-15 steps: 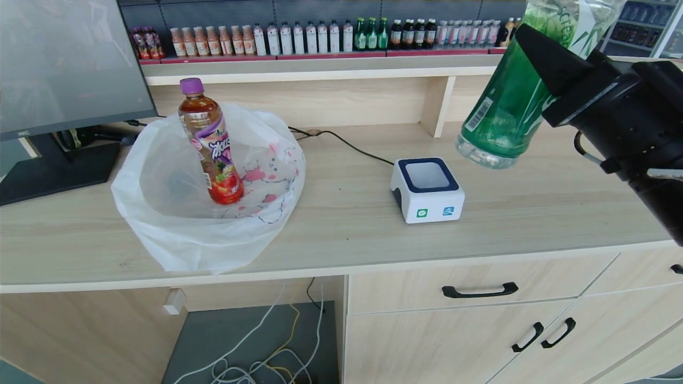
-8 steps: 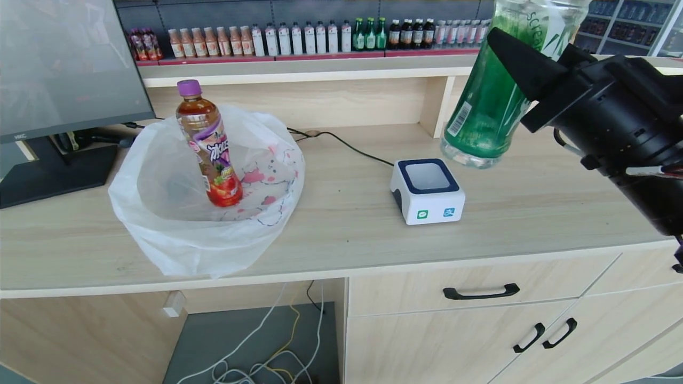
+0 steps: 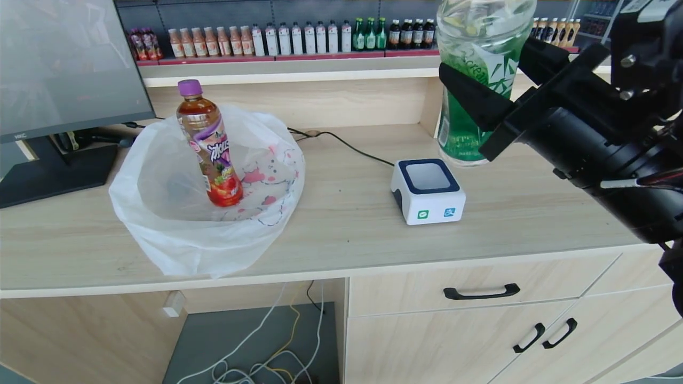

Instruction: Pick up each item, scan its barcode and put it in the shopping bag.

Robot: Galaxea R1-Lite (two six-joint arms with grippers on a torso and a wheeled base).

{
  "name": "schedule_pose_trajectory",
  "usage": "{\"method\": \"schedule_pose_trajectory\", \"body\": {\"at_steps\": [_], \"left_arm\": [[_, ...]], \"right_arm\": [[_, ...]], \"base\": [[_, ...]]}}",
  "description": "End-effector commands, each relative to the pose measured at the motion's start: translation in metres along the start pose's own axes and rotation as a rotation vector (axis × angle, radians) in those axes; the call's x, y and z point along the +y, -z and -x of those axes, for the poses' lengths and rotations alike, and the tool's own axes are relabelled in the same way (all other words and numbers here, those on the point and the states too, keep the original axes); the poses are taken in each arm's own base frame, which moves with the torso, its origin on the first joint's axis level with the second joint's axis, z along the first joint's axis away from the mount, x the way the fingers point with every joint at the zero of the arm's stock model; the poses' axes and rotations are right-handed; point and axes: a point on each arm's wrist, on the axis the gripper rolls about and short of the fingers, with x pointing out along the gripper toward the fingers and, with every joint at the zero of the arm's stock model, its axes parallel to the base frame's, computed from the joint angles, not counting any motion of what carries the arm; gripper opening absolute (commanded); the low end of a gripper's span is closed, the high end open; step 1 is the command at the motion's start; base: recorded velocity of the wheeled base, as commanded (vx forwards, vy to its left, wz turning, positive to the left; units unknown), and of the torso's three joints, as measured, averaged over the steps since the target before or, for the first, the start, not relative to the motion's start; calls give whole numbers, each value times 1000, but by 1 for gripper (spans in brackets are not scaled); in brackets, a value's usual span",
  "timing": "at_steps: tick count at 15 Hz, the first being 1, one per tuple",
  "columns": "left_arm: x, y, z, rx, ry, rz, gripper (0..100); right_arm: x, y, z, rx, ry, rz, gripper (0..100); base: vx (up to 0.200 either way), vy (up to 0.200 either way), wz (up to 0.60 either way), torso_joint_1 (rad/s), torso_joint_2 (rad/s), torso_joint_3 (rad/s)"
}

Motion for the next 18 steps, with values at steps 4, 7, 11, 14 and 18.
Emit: {"method": "schedule_pose_trajectory", "body": {"at_steps": [4,7,11,14,18], "left_arm": [[0,0,0,1,0,1,100],[0,0,0,-1,0,1,100],[0,0,0,1,0,0,100],[0,0,0,1,0,0,100],[0,0,0,1,0,0,100]], "right_arm": [[16,11,-18,-102,-145,217,0],[16,19,-22,-139,-193,314,0],[4,33,-17,-164,-244,415,0],[6,37,-14,-167,-264,446,0],[11,48,-12,-168,-300,508,0]], "base": [[0,0,0,0,0,0],[0,0,0,0,0,0],[0,0,0,0,0,0],[0,0,0,0,0,0],[0,0,0,0,0,0]]}}
